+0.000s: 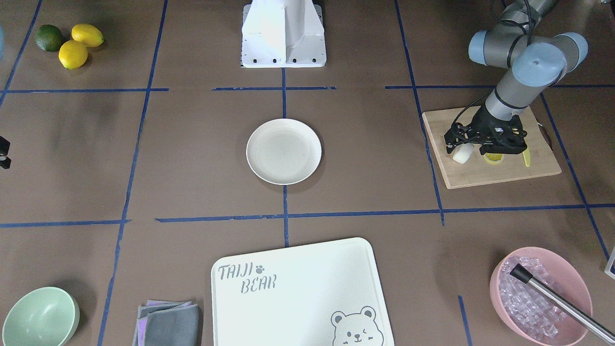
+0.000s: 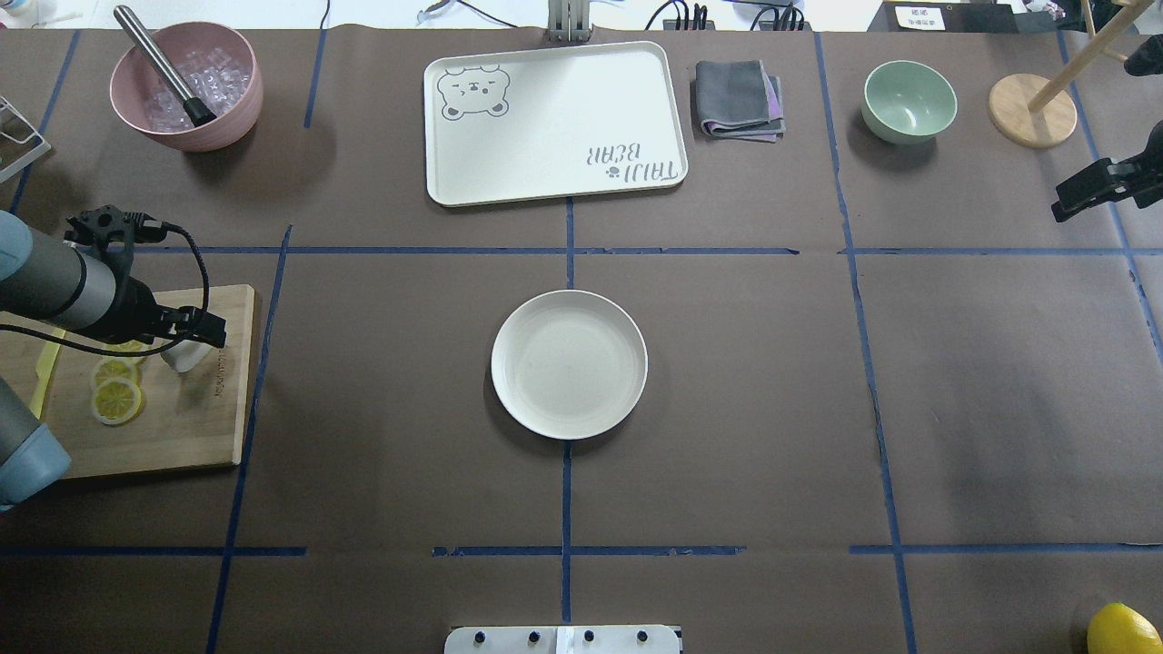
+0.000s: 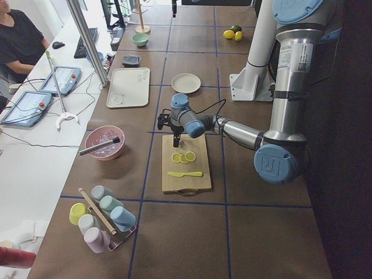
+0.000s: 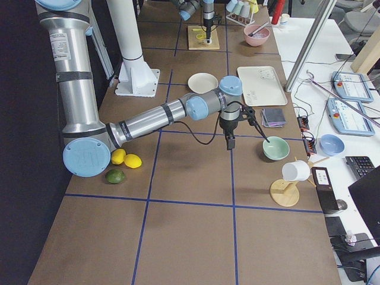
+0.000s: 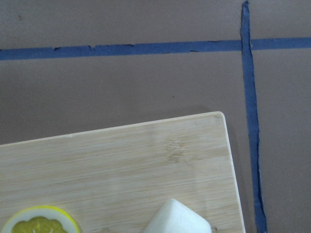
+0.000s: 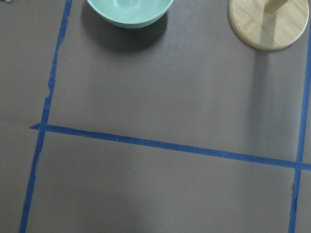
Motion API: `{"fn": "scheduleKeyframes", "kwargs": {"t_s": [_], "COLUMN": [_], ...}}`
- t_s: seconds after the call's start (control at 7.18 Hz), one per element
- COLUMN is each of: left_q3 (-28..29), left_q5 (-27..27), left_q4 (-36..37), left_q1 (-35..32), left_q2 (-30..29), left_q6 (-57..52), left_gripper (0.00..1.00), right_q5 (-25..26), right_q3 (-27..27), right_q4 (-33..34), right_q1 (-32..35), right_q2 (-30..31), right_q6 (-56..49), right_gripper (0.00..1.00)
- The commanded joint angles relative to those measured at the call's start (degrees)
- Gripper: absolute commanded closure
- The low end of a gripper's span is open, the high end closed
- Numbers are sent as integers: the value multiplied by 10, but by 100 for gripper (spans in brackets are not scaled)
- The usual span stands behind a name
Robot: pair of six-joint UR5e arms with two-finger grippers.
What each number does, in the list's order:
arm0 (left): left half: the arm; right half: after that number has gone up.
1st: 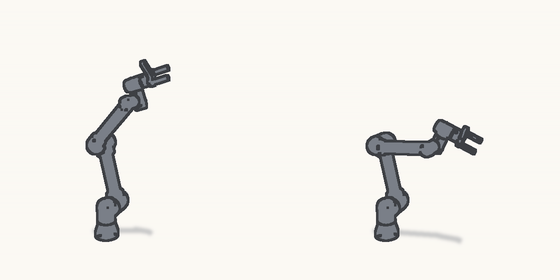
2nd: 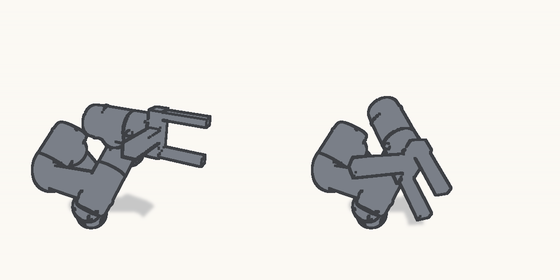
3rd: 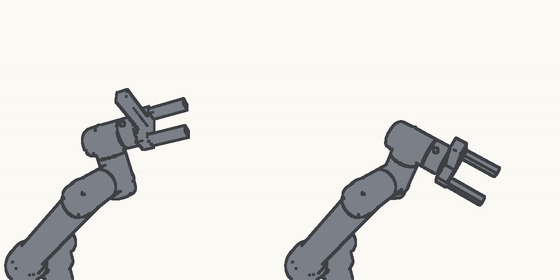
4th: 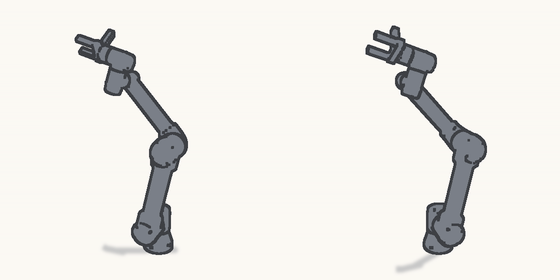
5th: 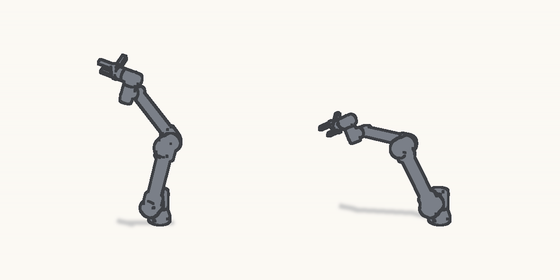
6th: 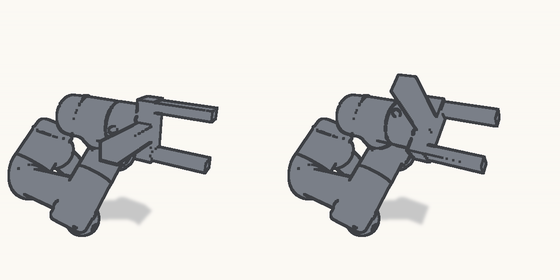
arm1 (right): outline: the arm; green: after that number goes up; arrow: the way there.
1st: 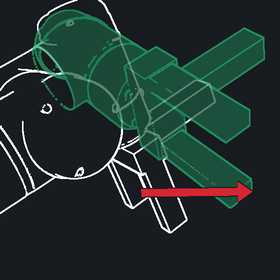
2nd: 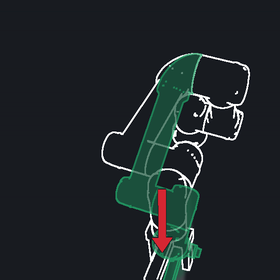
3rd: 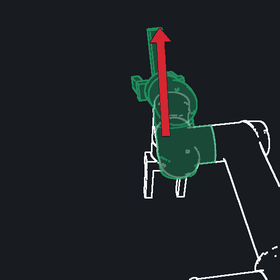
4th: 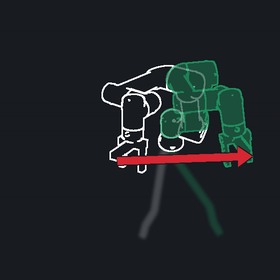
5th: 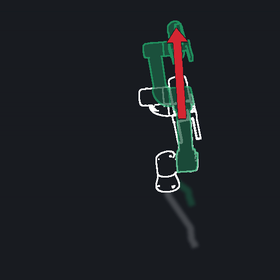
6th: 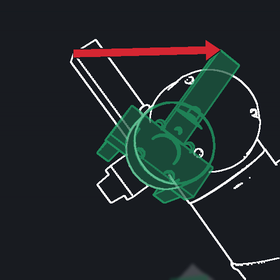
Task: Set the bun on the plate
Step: 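Lower the left gripper onto the white bun on the cutting board and grasp it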
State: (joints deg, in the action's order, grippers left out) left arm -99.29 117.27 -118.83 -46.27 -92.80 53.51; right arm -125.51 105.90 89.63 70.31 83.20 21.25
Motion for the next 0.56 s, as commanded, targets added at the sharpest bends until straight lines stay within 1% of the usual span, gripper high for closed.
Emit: {"fn": "scheduleKeyframes", "kwargs": {"t_s": [0.0,0.28,0.42], "left_q3": [0,-5,-23], "left_q5": [0,0,0], "left_q4": [1,1,1], "left_q1": [5,5,5], "left_q2": [1,6,21], "left_q6": [0,-1,-2], "left_gripper": [1,2,11], "right_q5": [0,0,-2], "right_q3": [2,2,5], "right_q4": [-1,0,0], "right_q1": [0,1,8], "right_q2": [-1,-1,-1], "right_q6": [1,1,2], "right_gripper": [0,0,0]}}
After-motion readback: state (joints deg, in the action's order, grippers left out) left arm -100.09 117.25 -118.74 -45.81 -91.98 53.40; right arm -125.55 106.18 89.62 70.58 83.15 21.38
